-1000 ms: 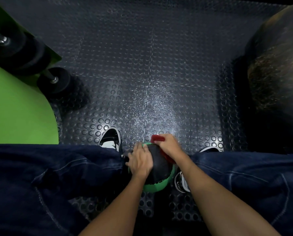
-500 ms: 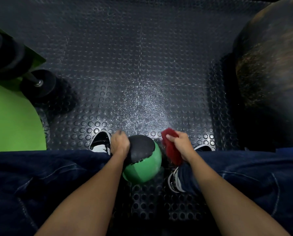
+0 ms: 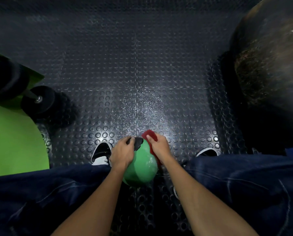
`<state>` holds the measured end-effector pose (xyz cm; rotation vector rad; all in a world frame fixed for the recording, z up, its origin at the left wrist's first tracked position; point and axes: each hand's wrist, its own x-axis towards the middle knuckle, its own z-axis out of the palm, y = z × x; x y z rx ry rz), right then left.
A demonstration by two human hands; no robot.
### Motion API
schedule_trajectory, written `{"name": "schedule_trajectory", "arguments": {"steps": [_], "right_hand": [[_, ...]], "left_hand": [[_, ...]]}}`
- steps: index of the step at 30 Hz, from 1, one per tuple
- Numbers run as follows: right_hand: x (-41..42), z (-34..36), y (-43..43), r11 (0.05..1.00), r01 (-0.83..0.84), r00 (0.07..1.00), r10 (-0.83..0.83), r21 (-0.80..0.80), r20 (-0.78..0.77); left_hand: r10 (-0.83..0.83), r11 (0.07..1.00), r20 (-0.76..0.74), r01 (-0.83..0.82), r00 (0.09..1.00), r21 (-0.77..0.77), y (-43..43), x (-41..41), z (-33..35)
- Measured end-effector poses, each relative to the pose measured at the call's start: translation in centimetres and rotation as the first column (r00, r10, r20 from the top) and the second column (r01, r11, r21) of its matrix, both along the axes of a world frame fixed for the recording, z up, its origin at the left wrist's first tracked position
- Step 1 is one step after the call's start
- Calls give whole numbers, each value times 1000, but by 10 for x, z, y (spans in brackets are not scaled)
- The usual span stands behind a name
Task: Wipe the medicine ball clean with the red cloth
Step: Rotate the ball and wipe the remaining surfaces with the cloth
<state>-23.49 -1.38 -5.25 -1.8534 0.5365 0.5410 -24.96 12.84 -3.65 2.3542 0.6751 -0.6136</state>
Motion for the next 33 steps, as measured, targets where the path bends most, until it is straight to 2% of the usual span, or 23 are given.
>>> {"name": "schedule_trajectory", "arguments": {"steps": [3,5,7,8,10,12,13,15,17,19,22,24,27,30,33], "right_hand": [[12,20,18,982,-189,973,187,-1,133],[14,25,20,964,-267,950,264,-2,165],[9,20,13,978,-209,967,202,27,156],[5,14,8,991,-128,984,120,50,129],[1,3,-5,998,59,998,-60,30,19],[5,-2,-12,991,122,984,-127,-49,-122],[9,-1,-11,992,94,981,-107,-85,-162],[18,6,-4,991,-48,995,36,-126,-98],[21,19,7,980,-187,981,190,-71,30],[13,22,4,971,-236,967,232,24,101],[-7,14,-14,988,-126,985,114,86,128],[-8,9,-22,996,29,998,-33,84,49],[10,4,-21,998,56,993,-60,-43,-100],[22,12,-14,992,-66,995,58,-104,-75],[18,24,-10,974,-226,974,224,35,43]], "left_hand": [[61,998,-62,-62,996,-17,0,15,6],[79,996,-73,-81,994,-32,0,21,5],[100,993,-86,-105,991,-52,-1,24,1],[115,991,-90,-120,989,-55,0,25,0],[138,989,-85,-142,987,-48,0,25,-3],[128,991,-81,-130,988,-23,-3,24,-5],[116,993,-82,-117,990,-4,-6,22,-4],[124,992,-88,-122,988,33,-12,20,-2],[155,987,-99,-151,983,48,-16,20,1],[147,989,-104,-143,984,37,-14,18,1],[114,993,-86,-113,990,11,-9,15,-5],[98,995,-91,-96,991,26,-13,17,-5],[53,997,-118,-45,992,66,-30,11,-1],[57,995,-105,-48,993,89,-40,6,0],[152,988,-100,-147,983,55,-30,13,2]]}}
